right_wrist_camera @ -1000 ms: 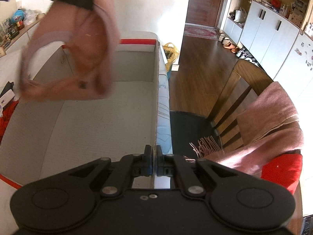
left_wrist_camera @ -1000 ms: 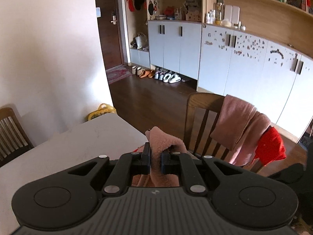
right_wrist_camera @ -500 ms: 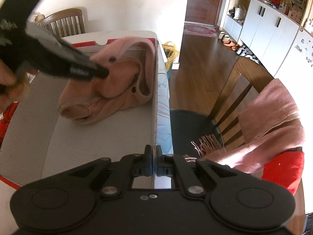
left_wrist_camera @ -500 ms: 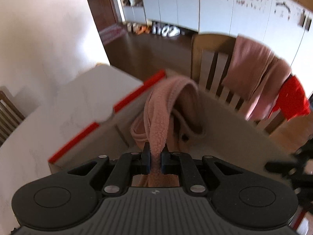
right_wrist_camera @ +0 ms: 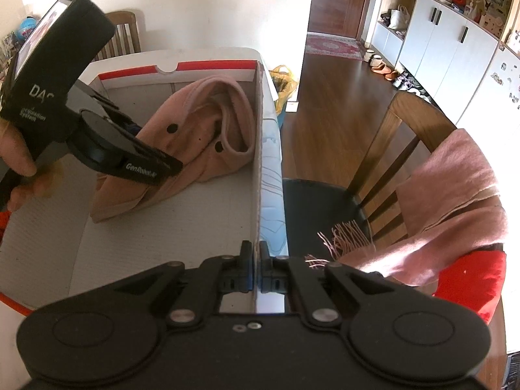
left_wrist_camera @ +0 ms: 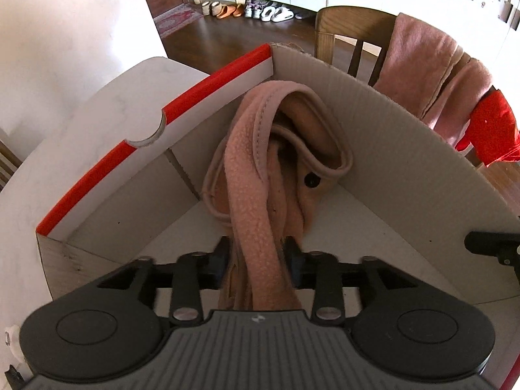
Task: Organize objects
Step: 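Open the left gripper to drop the scarf and withdraw to the table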
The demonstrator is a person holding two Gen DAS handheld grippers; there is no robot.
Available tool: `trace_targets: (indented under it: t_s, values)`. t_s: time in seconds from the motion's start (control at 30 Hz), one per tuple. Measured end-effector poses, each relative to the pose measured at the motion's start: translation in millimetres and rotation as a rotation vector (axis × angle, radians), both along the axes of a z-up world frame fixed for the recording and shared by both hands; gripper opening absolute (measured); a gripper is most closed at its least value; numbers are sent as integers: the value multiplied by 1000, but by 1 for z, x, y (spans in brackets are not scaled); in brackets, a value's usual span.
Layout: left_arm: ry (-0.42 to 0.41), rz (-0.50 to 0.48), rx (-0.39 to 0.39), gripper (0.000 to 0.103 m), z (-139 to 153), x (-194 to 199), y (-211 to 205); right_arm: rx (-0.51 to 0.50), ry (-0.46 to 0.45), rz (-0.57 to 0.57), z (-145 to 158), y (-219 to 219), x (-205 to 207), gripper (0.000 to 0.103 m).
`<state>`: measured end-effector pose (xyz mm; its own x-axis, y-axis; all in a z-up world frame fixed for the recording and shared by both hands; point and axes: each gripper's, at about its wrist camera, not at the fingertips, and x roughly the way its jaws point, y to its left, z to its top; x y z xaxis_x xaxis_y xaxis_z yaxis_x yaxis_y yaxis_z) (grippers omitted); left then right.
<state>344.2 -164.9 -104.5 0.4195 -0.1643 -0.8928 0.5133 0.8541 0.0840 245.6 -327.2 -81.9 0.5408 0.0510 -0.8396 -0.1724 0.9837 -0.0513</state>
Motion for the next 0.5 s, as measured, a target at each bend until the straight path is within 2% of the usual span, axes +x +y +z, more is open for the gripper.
trace_targets:
  t_s: [0.03, 0.07, 0.5]
  values:
    - [-3, 5, -4, 63, 1, -1, 1, -1, 0, 0, 0, 0, 0, 2]
    - [-15, 4, -10, 67, 3, -2, 2, -1, 1, 0, 0, 0, 0, 2]
    - [-78, 36, -99, 67, 37, -24, 17, -11, 3, 3, 0, 1, 0, 3]
